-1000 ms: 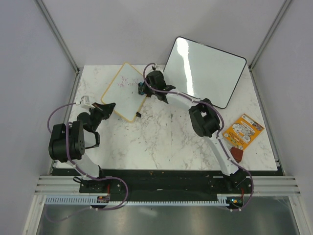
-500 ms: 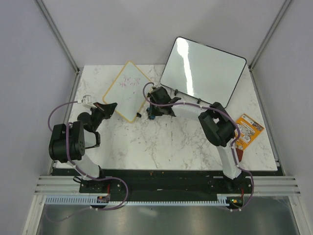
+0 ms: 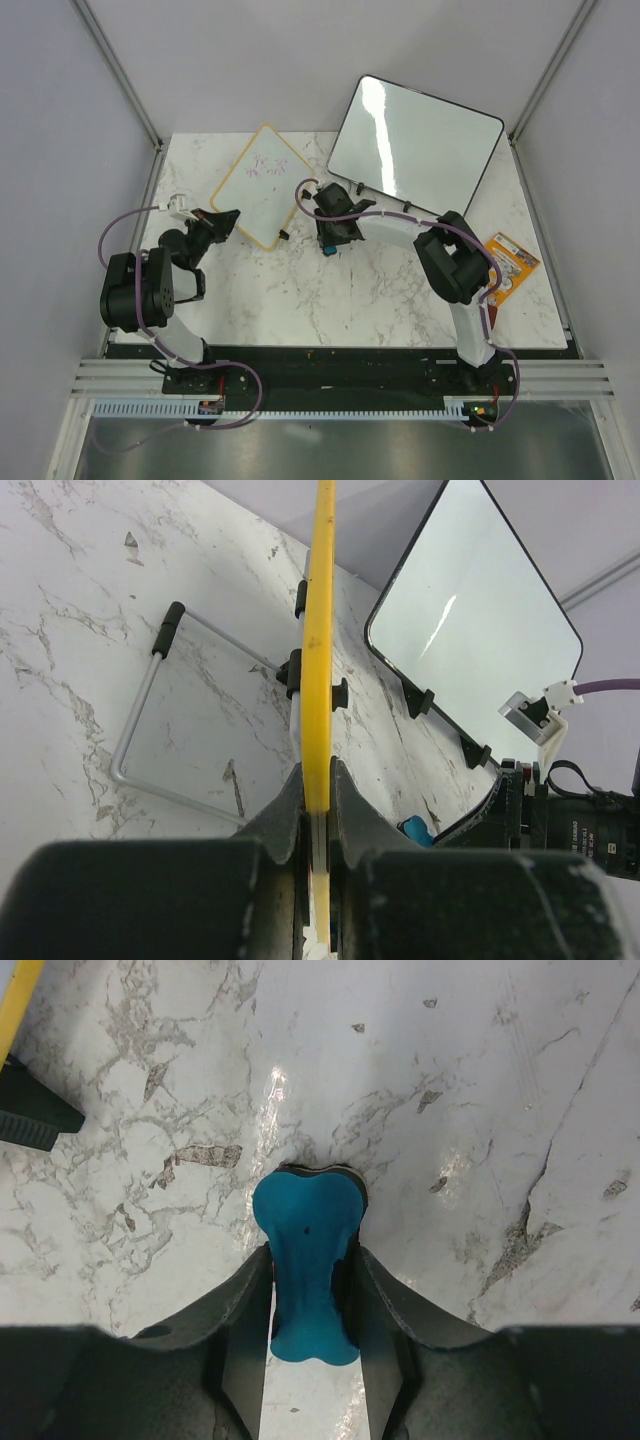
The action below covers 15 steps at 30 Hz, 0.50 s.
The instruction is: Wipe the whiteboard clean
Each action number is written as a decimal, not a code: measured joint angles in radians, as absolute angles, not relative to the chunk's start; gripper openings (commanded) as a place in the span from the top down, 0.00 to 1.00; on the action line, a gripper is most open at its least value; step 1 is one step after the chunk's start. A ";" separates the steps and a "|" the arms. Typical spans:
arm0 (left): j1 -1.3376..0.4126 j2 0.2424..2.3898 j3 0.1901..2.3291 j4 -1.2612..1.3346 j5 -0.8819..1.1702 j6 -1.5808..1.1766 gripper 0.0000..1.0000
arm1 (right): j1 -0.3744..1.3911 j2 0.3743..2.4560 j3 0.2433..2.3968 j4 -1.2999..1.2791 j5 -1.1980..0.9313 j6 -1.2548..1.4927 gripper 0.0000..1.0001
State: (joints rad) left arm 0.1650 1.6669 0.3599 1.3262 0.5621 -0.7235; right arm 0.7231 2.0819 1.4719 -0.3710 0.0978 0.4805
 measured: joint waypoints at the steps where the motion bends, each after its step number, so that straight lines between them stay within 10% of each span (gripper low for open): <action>1: 0.165 1.667 0.360 1.326 0.562 -0.723 0.98 | 0.723 2.081 1.472 -0.372 0.101 0.478 0.51; 10: 0.165 1.667 0.360 1.326 0.564 -0.723 0.98 | 0.730 2.076 1.465 -0.375 0.121 0.475 0.58; 15: 0.165 1.667 0.360 1.327 0.565 -0.723 0.98 | 0.731 2.071 1.459 -0.377 0.145 0.485 0.84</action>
State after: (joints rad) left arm 0.1650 1.6669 0.3599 1.3266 0.5652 -0.7231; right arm 0.7307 2.0708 1.4586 -0.3775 0.1452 0.4850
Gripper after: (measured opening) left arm 0.070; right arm 0.274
